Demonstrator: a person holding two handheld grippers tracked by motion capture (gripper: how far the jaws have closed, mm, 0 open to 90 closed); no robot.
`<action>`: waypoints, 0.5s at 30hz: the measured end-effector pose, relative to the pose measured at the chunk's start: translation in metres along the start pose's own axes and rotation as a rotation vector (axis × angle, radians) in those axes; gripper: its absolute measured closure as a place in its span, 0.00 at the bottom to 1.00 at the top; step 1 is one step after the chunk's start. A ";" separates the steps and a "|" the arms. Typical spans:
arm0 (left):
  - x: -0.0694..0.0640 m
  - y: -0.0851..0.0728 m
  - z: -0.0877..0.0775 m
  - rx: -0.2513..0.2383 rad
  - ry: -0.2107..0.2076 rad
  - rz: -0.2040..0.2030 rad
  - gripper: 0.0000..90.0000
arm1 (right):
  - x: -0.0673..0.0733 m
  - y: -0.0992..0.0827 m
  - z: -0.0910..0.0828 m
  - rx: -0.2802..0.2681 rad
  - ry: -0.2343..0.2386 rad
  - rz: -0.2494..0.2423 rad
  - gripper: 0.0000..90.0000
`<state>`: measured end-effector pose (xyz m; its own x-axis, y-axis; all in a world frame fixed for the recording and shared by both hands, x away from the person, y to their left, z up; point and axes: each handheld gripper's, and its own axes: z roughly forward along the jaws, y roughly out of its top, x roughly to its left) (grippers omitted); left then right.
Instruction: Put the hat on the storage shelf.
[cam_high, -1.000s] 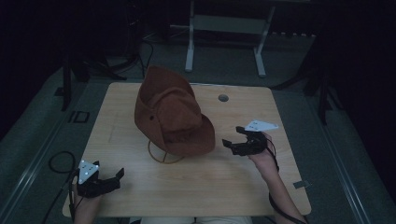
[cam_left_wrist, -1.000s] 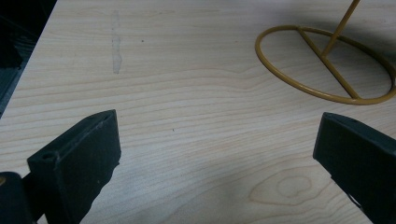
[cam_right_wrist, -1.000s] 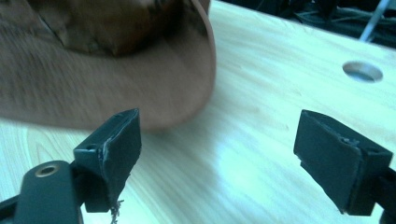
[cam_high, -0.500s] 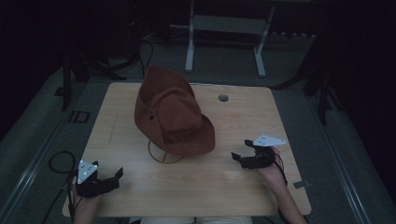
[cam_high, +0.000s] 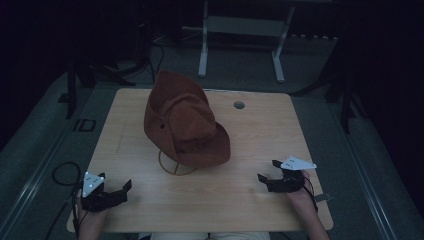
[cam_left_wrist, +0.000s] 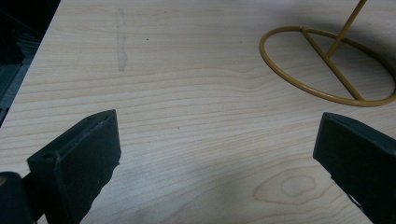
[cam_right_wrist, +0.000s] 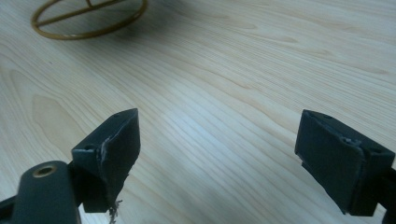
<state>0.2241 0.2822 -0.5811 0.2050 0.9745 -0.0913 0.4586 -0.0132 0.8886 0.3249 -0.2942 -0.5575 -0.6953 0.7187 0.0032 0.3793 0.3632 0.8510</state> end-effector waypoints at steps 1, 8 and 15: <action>0.000 0.000 0.000 0.000 0.000 0.000 0.02 | 0.000 0.000 0.000 0.000 0.000 0.000 0.16; 0.001 -0.001 0.000 0.001 -0.001 -0.004 0.02 | -0.006 -0.017 -0.015 0.005 -0.047 0.019 0.16; 0.000 -0.001 -0.001 0.004 -0.001 0.003 0.02 | -0.016 -0.024 -0.028 -0.008 -0.104 0.022 0.16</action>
<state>0.2231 0.2825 -0.5815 0.2074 0.9741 -0.0896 0.4611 -0.0166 0.8872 0.3096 -0.3309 -0.5627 -0.6201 0.7839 -0.0325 0.3885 0.3427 0.8554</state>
